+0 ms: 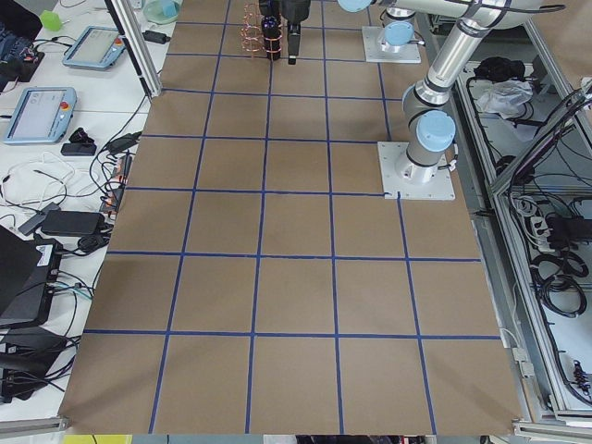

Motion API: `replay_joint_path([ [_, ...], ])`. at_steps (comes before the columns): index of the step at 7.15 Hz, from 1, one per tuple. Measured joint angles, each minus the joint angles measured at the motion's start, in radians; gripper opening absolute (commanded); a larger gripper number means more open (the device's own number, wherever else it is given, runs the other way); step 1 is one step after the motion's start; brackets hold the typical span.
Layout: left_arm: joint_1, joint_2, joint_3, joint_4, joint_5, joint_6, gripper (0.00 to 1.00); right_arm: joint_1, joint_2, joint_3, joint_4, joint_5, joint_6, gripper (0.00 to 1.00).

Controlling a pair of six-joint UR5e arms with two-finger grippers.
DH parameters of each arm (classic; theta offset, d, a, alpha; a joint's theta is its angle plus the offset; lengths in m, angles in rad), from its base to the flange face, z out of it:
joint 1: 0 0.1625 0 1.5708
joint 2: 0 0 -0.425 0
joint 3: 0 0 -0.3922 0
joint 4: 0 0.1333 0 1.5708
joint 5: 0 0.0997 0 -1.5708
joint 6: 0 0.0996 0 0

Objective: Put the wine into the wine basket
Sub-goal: 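Lower the bottle into the empty rack slot beside the other bottles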

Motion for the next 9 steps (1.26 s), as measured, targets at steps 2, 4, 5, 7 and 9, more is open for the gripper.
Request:
replay_joint_path([
  [2, 0.0, 0.004, 0.0, -0.01, -0.007, -0.001, 1.0, -0.001, 0.0, 0.015, -0.009, 0.001, 0.0, 0.0],
  [4, 0.003, 0.005, 0.002, -0.009, -0.01, -0.001, 1.0, -0.002, 0.002, 0.025, -0.029, 0.001, -0.002, 0.0],
  [5, 0.003, 0.004, 0.002, -0.011, -0.01, -0.001, 1.0, -0.002, 0.002, 0.031, -0.034, 0.001, -0.004, 0.0],
  [7, 0.004, 0.006, 0.001, -0.03, -0.005, 0.0, 1.0, -0.003, 0.002, 0.066, -0.068, 0.001, -0.006, 0.0],
  [9, 0.002, 0.003, 0.0, -0.049, -0.007, -0.001, 1.0, -0.003, 0.002, 0.096, -0.095, 0.002, -0.006, 0.0],
])
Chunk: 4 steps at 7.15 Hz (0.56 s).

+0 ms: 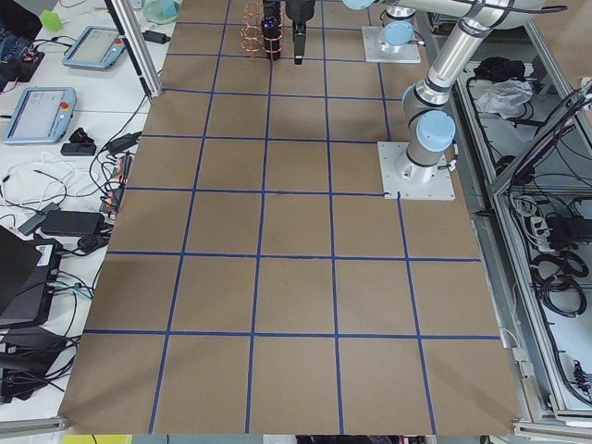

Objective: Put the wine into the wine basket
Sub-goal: 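Lower the bottle into the empty rack slot beside the other bottles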

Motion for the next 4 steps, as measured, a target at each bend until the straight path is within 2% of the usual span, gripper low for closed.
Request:
replay_joint_path([
  [4, 0.0, -0.006, 0.0, -0.005, 0.002, 0.001, 1.0, 0.0, 0.004, 0.081, -0.101, 0.0, -0.001, 0.0],
])
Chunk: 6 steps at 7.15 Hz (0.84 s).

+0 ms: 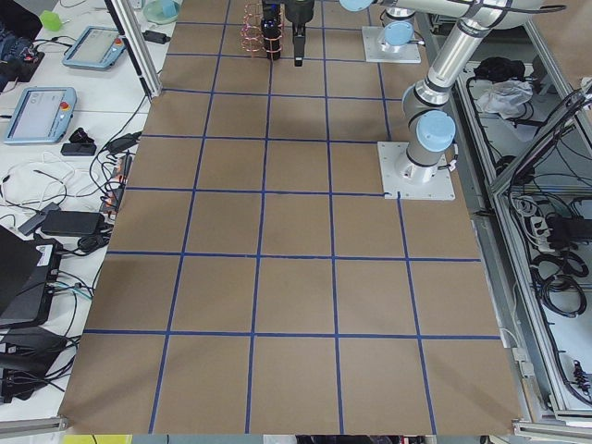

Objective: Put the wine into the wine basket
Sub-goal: 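Lower the bottle into the empty rack slot beside the other bottles, then open the right gripper to release the bottle neck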

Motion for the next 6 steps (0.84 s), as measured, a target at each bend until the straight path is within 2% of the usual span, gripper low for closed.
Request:
replay_joint_path([
  [6, -0.001, 0.0, -0.015, 0.005, 0.003, -0.001, 1.0, -0.003, 0.002, 0.037, -0.045, 0.001, 0.0, 0.0],
])
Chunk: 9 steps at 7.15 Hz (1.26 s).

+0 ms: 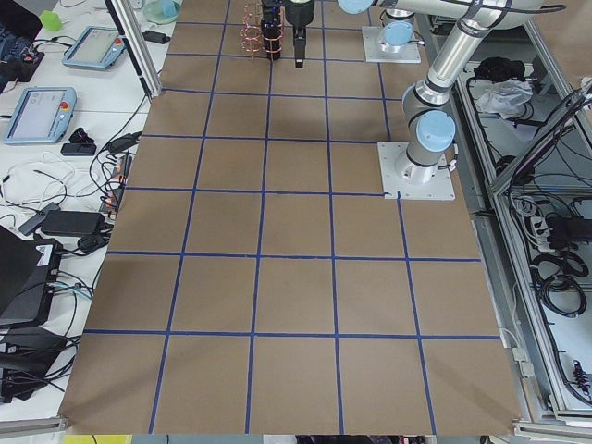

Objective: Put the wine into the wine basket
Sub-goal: 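Open the right gripper to release the bottle neck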

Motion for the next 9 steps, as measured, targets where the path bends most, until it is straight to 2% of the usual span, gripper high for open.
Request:
replay_joint_path([
  [1, 0.0, 0.0, -0.001, 0.002, 0.001, 0.0, 1.0, 0.0, 0.0, 0.004, -0.005, -0.001, 0.001, 0.13],
  [2, 0.0, 0.0, -0.002, 0.002, 0.002, 0.001, 1.0, 0.0, 0.0, 0.006, -0.004, -0.004, 0.005, 0.66],
  [3, 0.0, 0.0, -0.002, 0.003, 0.002, 0.002, 1.0, 0.001, 0.0, 0.007, -0.004, -0.005, 0.01, 0.93],
  [4, 0.0, 0.0, -0.002, 0.004, 0.001, 0.002, 1.0, 0.001, -0.002, 0.006, -0.006, -0.006, 0.02, 0.99],
  [6, 0.0, 0.004, -0.001, 0.005, -0.001, 0.009, 1.0, 0.001, -0.012, -0.013, -0.003, -0.005, 0.036, 1.0],
  [7, -0.001, 0.005, -0.001, 0.005, 0.0, 0.012, 1.0, 0.002, -0.019, -0.047, 0.027, -0.006, 0.039, 1.0],
  [9, -0.001, 0.003, -0.001, 0.004, 0.0, 0.014, 1.0, 0.021, -0.05, -0.148, 0.172, -0.004, 0.093, 1.0],
])
